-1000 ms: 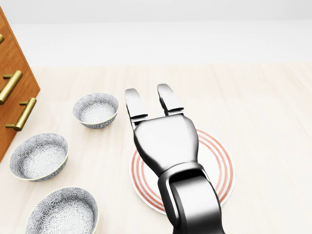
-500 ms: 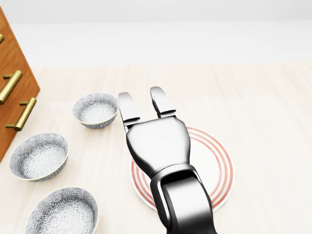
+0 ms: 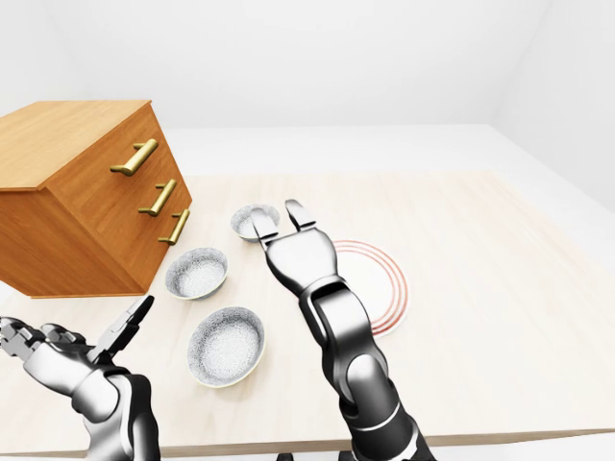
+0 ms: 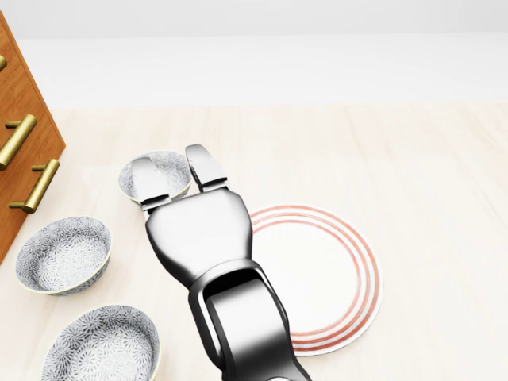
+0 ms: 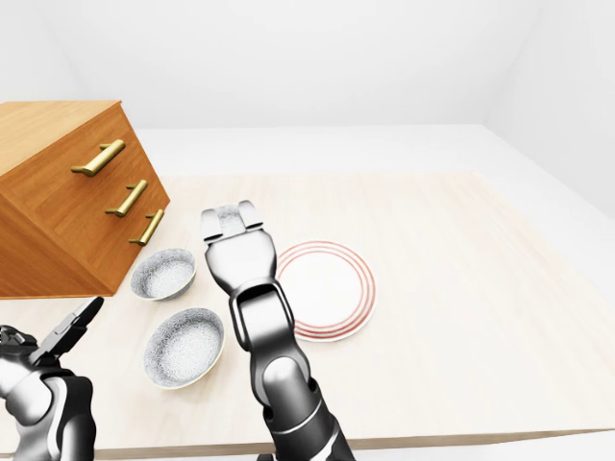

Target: Put the bowl at the front on the plate.

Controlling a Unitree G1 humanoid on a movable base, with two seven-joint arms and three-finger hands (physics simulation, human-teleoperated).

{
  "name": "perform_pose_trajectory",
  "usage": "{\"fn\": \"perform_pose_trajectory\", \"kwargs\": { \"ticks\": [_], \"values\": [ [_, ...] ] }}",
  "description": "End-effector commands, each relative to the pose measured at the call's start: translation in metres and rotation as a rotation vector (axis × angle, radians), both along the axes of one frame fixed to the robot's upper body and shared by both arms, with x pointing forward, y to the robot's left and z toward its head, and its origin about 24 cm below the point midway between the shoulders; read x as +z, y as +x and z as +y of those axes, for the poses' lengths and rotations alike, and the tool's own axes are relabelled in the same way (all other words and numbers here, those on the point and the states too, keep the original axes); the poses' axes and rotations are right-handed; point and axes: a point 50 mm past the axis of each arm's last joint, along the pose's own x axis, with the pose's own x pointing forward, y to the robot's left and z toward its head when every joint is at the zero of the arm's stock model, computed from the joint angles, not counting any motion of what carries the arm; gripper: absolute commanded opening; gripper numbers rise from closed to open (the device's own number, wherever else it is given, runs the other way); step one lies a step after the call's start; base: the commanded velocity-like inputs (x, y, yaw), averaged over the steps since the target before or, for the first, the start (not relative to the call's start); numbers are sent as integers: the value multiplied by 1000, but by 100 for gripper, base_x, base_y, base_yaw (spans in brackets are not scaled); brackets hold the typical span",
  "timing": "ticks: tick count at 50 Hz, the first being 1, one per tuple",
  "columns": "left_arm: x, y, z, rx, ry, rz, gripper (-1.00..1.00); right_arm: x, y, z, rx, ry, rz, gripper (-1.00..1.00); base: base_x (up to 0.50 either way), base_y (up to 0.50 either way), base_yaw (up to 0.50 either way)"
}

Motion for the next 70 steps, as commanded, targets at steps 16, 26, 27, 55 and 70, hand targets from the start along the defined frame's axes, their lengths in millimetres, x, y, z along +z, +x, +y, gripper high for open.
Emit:
{"fn": "perform_pose_trajectory", "kwargs": {
  "ticks": [16, 26, 27, 55, 70],
  "values": [
    [7, -5, 0, 8, 16, -26, 100, -3, -17, 17, 104, 31, 18, 100, 0, 0, 0],
    [5, -3, 0, 8, 13, -20, 100, -10, -33, 28, 212, 25, 36, 100, 0, 0, 0],
    [5, -3, 0, 7, 14, -20, 100, -11, -35, 30, 232, 19, 37, 100, 0, 0, 0],
    [6, -4, 0, 8, 15, -24, 100, -21, -47, 47, 366, -10, 71, 100, 0, 0, 0],
    [4, -2, 0, 5, 10, -15, 100, -26, -47, 44, 350, -22, 88, 100, 0, 0, 0]
  ]
}}
